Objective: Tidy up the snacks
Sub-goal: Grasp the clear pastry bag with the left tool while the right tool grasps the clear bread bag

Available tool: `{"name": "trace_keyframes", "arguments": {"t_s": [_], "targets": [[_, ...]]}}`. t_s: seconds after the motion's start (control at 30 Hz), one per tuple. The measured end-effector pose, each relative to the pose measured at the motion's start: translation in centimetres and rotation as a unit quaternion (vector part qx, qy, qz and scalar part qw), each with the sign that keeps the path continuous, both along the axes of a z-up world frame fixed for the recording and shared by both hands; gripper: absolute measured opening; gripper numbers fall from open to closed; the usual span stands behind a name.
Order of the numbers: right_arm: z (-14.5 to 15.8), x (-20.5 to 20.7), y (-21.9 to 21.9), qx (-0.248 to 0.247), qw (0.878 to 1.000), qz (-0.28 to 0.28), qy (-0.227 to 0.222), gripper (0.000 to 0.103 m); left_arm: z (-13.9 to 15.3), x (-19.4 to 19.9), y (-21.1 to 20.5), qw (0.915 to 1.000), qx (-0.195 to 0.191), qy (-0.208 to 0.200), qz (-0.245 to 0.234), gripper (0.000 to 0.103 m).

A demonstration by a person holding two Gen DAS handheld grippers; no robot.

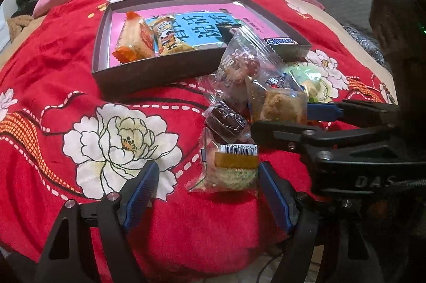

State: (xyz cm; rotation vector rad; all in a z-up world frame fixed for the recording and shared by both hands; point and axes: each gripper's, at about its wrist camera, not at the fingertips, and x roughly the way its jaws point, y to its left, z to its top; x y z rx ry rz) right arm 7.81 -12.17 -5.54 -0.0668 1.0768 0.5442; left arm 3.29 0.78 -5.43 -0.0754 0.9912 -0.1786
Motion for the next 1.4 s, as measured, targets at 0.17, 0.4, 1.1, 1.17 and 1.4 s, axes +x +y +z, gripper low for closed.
{"name": "trace_keyframes", "arguments": {"t_s": [0.17, 0.4, 1.1, 1.17, 1.4], "targets": [[0.0, -0.1, 0.2, 0.004, 1.0, 0.004, 0.004, 0.057, 0.0, 0.1, -0.2, 1.0, 0.003, 0.0, 0.002, 0.078], [0.5, 0.4, -1.0, 0.034, 0.999, -0.007, 0.02, 0.049, 0.0, 0.5, -0.7, 1.0, 0.002, -0.001, 0.009, 0.078], [4.1, 3.5, -6.7, 0.121, 0.991, -0.063, -0.017, 0.047, 0.0, 2.1, -0.5, 0.9996, -0.013, -0.006, 0.025, 0.063], [4.2, 4.2, -7.3, 0.129, 0.989, -0.072, -0.015, 0.047, 0.1, 2.1, -0.5, 0.9996, -0.016, -0.004, 0.023, 0.059], [5.2, 6.5, -8.6, 0.159, 0.984, -0.082, -0.004, 0.047, 0.4, 2.2, 0.5, 0.9985, -0.046, 0.008, 0.028, 0.046]]}}
